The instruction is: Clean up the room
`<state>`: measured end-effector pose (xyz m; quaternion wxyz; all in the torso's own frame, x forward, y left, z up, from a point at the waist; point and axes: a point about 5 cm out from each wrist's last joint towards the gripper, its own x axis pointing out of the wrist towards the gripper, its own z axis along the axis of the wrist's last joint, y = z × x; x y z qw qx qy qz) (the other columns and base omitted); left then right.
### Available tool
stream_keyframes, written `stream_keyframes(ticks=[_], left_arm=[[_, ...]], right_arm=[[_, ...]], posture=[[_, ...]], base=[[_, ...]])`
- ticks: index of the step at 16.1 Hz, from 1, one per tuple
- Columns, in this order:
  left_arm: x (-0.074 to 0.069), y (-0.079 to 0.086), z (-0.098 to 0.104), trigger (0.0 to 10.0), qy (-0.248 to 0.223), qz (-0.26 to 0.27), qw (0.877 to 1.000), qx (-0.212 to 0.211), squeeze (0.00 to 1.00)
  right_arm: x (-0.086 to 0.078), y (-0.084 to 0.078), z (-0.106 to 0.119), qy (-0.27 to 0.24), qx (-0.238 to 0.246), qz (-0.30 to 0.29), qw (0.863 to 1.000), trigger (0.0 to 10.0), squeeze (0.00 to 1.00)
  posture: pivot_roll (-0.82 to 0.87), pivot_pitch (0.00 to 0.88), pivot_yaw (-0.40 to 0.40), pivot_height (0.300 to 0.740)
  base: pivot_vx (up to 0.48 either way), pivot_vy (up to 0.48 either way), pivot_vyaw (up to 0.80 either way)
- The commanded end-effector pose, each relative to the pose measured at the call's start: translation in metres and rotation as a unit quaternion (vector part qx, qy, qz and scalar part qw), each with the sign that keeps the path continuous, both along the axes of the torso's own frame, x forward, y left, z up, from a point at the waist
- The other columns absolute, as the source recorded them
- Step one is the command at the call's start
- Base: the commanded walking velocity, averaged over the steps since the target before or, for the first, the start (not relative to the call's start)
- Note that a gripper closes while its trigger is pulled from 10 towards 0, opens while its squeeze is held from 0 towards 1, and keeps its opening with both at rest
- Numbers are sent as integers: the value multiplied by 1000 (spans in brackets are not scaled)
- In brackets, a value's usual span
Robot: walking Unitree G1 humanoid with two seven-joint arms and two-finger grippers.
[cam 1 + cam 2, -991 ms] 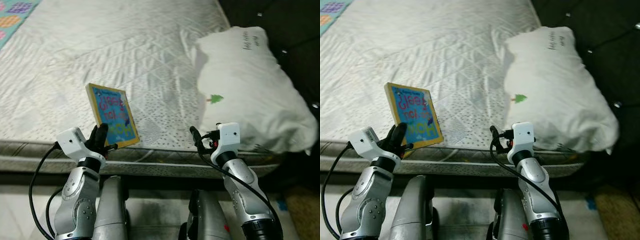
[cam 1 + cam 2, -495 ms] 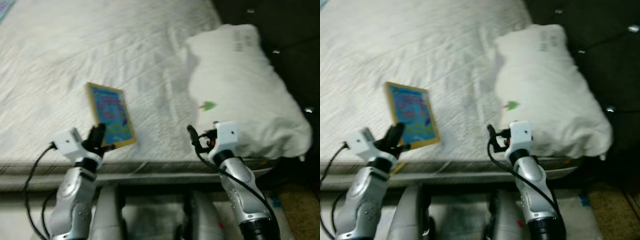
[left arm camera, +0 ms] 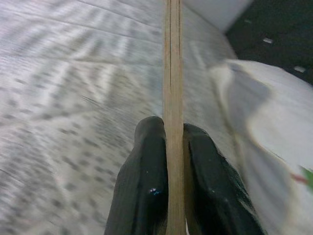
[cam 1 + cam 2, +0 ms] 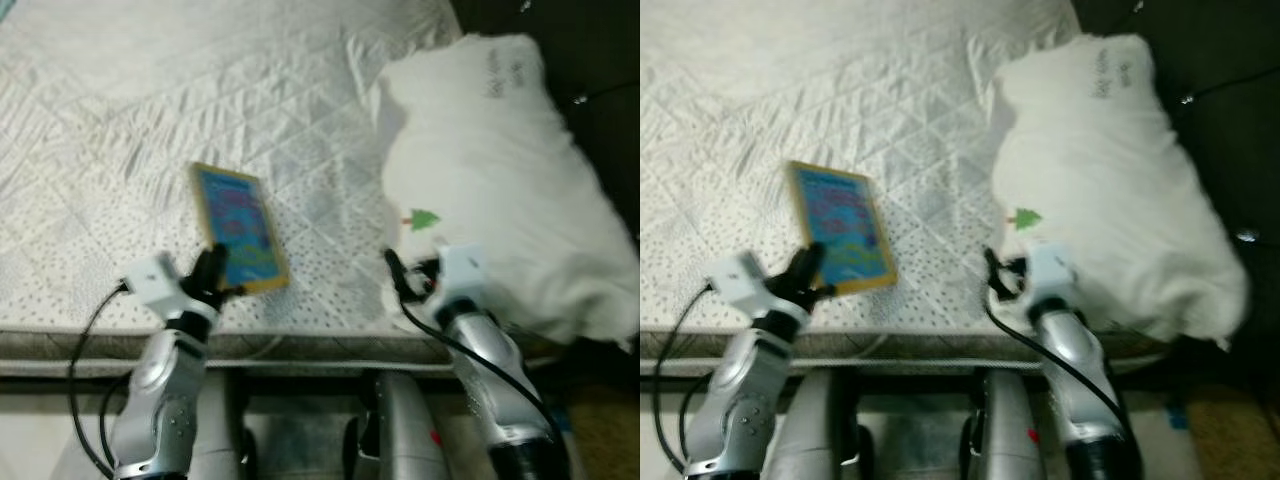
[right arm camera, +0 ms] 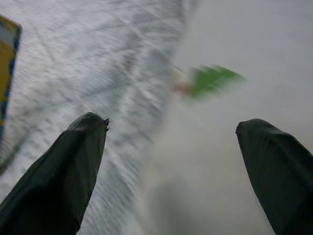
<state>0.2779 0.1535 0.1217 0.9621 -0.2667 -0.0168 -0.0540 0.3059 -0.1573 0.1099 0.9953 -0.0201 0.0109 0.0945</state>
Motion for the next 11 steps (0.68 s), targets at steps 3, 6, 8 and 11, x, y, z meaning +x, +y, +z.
stream_keyframes(ticks=[3,6,8,11], left_arm=[[-2,-1,2,10000,-4,1,1000,-9,0],[1,-3,-1,10000,12,0,1000,-12,0],[5,-4,-3,10000,19,-7,1000,-12,0],[18,4,3,10000,14,7,1000,-22,0]], right_arm=[[-2,2,-3,7,4,1,1000,10000,0],[-2,2,-3,6,6,3,1000,10000,0],[-3,1,-3,6,3,0,1000,10000,0],[-3,-1,-2,5,0,-3,1000,10000,0]], posture=[[51,235,-46,562],[49,236,-45,532],[41,236,-47,528],[37,237,-49,528]], base=[[0,0,0],[0,0,0],[0,0,0],[0,0,0]])
